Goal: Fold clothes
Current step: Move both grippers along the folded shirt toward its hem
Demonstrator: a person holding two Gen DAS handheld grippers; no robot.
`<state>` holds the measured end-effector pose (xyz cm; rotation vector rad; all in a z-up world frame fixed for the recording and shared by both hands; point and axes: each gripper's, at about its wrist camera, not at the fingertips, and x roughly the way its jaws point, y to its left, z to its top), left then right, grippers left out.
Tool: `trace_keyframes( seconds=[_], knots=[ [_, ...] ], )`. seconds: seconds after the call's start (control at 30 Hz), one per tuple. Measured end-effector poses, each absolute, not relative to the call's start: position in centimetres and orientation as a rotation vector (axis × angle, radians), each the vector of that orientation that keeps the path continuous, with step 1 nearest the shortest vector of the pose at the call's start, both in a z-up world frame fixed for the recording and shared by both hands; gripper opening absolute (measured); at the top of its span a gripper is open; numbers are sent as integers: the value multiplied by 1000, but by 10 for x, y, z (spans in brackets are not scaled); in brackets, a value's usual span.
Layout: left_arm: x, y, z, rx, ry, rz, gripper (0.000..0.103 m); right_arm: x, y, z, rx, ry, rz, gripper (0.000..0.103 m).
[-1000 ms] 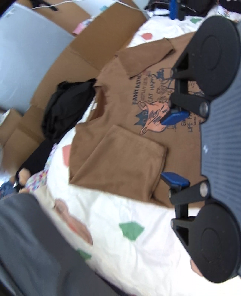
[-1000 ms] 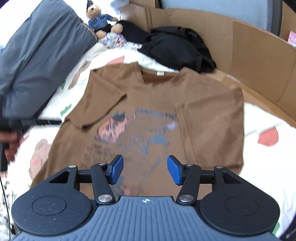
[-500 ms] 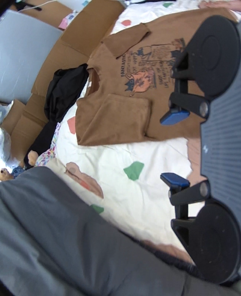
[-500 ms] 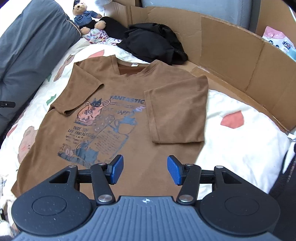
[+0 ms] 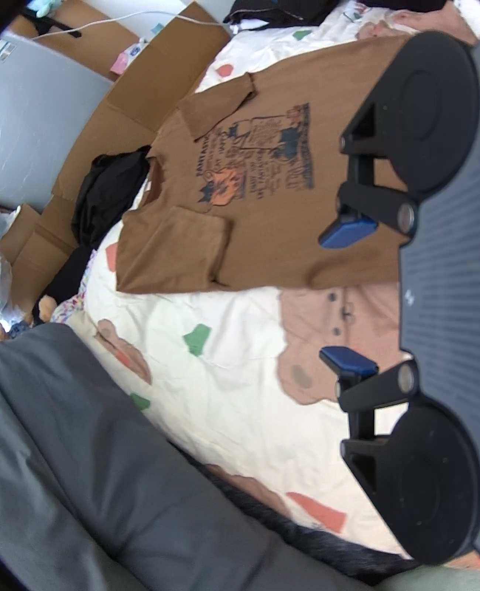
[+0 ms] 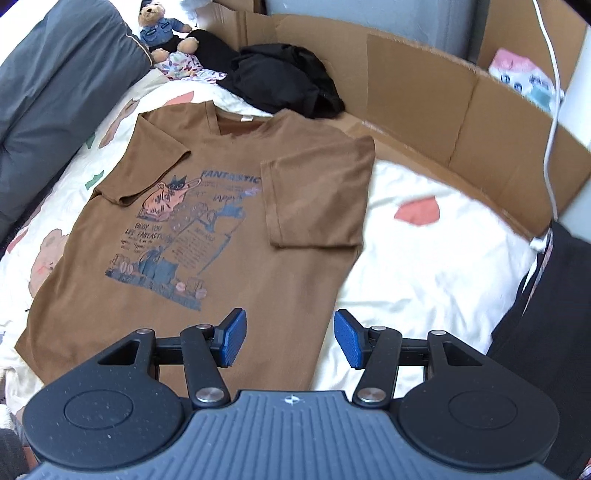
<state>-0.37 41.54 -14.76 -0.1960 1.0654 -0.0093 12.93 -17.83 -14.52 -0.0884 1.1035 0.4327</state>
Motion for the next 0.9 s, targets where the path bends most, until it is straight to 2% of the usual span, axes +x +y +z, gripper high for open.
trace_keyframes(
  seconds=[0.47, 0.9],
  knots=[
    [-68, 396, -173, -275, 1099, 6, 62, 82, -174, -152, -45, 1171, 467, 58],
    [-85, 374, -248, -282, 1257, 13, 62, 56, -177, -197, -100, 1312, 455, 58]
  ],
)
